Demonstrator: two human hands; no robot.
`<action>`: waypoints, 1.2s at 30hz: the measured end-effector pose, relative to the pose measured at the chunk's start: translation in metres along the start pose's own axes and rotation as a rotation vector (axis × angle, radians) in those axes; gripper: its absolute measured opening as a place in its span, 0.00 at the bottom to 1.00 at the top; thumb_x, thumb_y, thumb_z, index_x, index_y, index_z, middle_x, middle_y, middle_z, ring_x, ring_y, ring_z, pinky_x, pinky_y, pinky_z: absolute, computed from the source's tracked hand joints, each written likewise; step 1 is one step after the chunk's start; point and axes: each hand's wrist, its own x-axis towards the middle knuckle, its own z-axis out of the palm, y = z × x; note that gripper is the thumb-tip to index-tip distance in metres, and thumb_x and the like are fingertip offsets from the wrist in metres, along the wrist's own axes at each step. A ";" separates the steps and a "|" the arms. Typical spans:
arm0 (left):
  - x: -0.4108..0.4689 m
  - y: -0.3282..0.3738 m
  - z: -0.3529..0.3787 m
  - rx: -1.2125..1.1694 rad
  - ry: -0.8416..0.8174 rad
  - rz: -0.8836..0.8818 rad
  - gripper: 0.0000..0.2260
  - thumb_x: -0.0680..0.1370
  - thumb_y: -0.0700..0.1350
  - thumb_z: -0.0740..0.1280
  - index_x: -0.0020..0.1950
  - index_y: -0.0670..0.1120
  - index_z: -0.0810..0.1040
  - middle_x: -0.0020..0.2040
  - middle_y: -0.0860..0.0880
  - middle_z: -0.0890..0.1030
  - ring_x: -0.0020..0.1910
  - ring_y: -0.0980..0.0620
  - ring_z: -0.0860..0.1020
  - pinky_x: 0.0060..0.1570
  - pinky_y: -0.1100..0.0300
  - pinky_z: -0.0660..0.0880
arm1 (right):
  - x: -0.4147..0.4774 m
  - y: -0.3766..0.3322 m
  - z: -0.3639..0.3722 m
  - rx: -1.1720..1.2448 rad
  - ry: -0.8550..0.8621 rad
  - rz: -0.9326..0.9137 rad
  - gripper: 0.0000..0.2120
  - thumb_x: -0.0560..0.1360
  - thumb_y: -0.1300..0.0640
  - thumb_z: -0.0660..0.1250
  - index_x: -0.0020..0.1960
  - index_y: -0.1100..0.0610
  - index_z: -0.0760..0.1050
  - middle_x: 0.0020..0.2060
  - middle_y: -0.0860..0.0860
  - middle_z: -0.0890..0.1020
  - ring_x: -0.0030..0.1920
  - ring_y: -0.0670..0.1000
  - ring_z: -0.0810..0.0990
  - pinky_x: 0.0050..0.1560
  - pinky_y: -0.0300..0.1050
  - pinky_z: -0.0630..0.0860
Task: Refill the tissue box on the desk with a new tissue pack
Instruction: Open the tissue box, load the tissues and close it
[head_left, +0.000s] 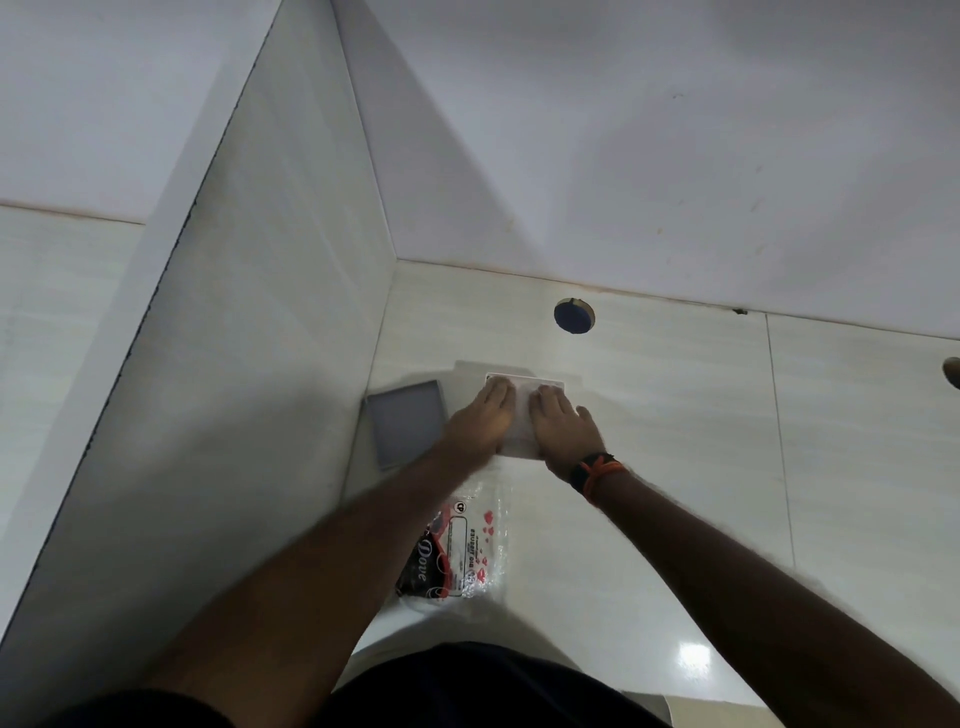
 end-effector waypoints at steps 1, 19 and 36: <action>-0.008 -0.006 0.000 -0.094 0.076 -0.020 0.26 0.68 0.37 0.74 0.65 0.33 0.76 0.63 0.36 0.79 0.65 0.40 0.77 0.65 0.55 0.72 | 0.000 0.002 -0.001 0.031 0.005 -0.001 0.30 0.76 0.61 0.66 0.76 0.63 0.61 0.74 0.61 0.65 0.74 0.61 0.65 0.65 0.58 0.73; -0.053 -0.028 -0.016 -0.300 0.476 -0.554 0.04 0.77 0.35 0.62 0.46 0.41 0.76 0.38 0.45 0.79 0.33 0.47 0.77 0.28 0.52 0.76 | -0.016 -0.014 -0.021 1.156 0.415 0.328 0.08 0.77 0.58 0.69 0.55 0.57 0.81 0.54 0.51 0.84 0.50 0.50 0.82 0.49 0.32 0.77; 0.012 0.001 -0.043 -0.965 0.299 -0.880 0.13 0.79 0.43 0.61 0.39 0.39 0.79 0.37 0.43 0.78 0.37 0.42 0.77 0.32 0.57 0.74 | -0.009 0.014 -0.002 1.335 0.418 0.579 0.09 0.75 0.58 0.71 0.53 0.59 0.84 0.48 0.55 0.86 0.49 0.58 0.85 0.48 0.56 0.84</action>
